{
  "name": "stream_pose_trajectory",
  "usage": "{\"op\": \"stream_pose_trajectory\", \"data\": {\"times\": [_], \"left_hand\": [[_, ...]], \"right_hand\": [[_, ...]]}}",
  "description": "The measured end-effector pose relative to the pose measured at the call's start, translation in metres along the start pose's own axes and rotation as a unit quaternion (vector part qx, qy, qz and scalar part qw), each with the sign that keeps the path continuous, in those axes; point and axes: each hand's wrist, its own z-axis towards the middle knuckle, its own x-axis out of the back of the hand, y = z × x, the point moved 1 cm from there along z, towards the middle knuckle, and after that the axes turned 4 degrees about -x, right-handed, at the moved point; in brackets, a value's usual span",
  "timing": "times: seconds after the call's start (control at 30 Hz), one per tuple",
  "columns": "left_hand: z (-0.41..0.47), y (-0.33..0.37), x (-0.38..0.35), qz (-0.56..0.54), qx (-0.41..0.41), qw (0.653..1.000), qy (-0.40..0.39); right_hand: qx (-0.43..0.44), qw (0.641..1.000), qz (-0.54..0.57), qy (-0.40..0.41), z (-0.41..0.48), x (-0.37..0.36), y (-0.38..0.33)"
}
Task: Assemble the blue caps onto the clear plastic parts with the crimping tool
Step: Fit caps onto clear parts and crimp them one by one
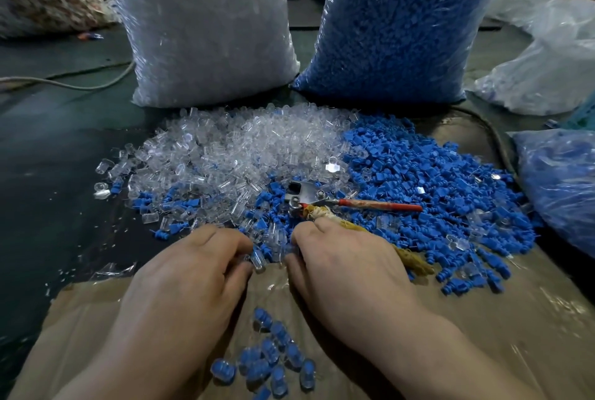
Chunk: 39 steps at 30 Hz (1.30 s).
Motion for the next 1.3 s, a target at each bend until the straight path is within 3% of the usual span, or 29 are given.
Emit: {"op": "stream_pose_trajectory", "data": {"times": [0.23, 0.37, 0.53, 0.77, 0.93, 1.13, 1.3], "left_hand": [[-0.002, -0.001, -0.004, -0.051, -0.018, 0.997, 0.054], [-0.007, 0.005, 0.003, -0.157, -0.072, 0.980, 0.101], [-0.007, 0.022, 0.012, -0.189, -0.176, 0.961, 0.102], [-0.005, 0.019, 0.013, -0.233, -0.176, 0.955, 0.046], [-0.007, 0.014, 0.008, -0.209, -0.144, 0.966, 0.051], [-0.008, 0.010, 0.008, -0.216, -0.063, 0.971, 0.083], [-0.008, 0.011, 0.007, -0.205, -0.032, 0.977, 0.043]], "right_hand": [[0.003, 0.998, 0.052, 0.025, -0.005, 0.004, 0.002], [0.009, 0.989, 0.138, 0.048, -0.011, 0.010, 0.001], [0.027, 0.971, 0.238, -0.015, -0.016, 0.011, 0.003], [0.039, 0.964, 0.250, -0.082, -0.017, 0.017, 0.008], [0.018, 0.976, 0.193, -0.096, -0.016, 0.023, 0.009], [-0.060, 0.997, -0.041, -0.030, -0.024, 0.024, 0.022], [-0.061, 0.995, -0.081, 0.009, -0.016, 0.017, 0.016]]}}
